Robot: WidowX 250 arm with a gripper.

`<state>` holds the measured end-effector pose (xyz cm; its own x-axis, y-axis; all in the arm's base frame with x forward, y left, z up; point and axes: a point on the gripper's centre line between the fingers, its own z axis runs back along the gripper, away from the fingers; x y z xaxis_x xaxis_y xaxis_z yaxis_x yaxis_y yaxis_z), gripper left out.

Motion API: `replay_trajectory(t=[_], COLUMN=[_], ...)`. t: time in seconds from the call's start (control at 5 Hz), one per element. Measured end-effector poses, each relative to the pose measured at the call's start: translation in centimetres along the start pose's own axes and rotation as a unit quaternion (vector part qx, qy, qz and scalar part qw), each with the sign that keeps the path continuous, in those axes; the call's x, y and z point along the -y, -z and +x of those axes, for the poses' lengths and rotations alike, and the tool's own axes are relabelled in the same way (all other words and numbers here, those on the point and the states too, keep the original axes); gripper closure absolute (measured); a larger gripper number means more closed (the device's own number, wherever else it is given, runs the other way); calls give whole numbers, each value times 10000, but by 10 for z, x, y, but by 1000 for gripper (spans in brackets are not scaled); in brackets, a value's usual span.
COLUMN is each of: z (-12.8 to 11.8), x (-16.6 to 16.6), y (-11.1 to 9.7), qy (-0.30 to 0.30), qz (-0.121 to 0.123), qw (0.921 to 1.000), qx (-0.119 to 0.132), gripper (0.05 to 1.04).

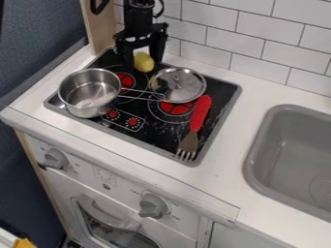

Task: Move the yellow object to over the burner

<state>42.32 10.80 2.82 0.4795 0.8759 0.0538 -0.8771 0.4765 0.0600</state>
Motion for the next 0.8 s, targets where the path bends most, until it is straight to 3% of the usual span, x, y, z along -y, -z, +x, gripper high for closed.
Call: replay_trajectory(t=[0.2, 0.4, 0.8], z=[-6, 4, 0], x=[-4, -14, -27], y=[6, -26, -62], qy=[24, -193, -172], qz=[-72, -526, -1252], qw=[9999, 9984, 9918], qx=[-135, -28, 210], gripper=[84, 83, 83])
